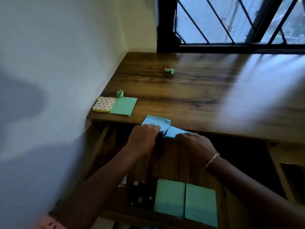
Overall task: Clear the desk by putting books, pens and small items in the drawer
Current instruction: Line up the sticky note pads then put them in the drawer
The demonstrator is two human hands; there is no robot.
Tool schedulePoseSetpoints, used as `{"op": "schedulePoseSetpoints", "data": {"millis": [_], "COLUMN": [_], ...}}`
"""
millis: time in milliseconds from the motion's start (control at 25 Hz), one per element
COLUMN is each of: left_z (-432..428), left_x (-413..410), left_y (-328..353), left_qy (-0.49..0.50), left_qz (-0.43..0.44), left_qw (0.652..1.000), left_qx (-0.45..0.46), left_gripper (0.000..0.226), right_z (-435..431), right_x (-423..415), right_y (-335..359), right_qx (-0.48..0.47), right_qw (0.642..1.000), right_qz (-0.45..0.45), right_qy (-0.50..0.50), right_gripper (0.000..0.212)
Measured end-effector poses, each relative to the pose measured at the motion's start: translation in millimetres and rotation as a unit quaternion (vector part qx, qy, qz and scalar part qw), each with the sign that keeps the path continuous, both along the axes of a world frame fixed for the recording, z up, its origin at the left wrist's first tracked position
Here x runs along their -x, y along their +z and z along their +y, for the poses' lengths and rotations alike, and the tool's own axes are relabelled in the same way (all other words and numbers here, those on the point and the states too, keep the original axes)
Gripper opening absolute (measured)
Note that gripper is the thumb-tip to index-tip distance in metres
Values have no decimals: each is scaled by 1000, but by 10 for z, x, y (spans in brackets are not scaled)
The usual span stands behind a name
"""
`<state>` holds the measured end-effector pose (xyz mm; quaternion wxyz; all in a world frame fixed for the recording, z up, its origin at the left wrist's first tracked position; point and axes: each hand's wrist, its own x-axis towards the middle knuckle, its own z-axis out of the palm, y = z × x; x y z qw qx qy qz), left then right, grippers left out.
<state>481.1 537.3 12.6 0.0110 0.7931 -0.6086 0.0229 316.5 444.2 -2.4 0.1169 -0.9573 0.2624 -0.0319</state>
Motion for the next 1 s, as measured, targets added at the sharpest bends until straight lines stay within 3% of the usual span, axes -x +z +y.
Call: {"op": "schedulePoseSetpoints", "data": {"millis": [200, 400, 560, 880, 1000], "left_z": [206, 211, 184, 241, 269], "left_x": [443, 766, 870, 908, 919], "left_y": [205, -362, -745, -1007, -1066], "left_qy": [-15, -73, -98, -124, -127], "left_qz": [50, 165, 240, 147, 114], "left_qw": [997, 955, 926, 952, 956], "left_qx": [-57, -236, -276, -238, -238], "left_gripper": [45, 43, 35, 38, 50], "right_z": [79, 142, 194, 223, 258], "right_x": [512, 878, 1057, 1075, 1078], "right_y": [-65, -586, -907, -1089, -1141], "right_qx": [-154, -254, -264, -250, -212], "right_qw": [986, 959, 948, 947, 955], "right_qz": [-37, 109, 139, 106, 116], "right_qy": [-54, -62, -112, -172, -172], "right_gripper": [31, 25, 28, 25, 26]}}
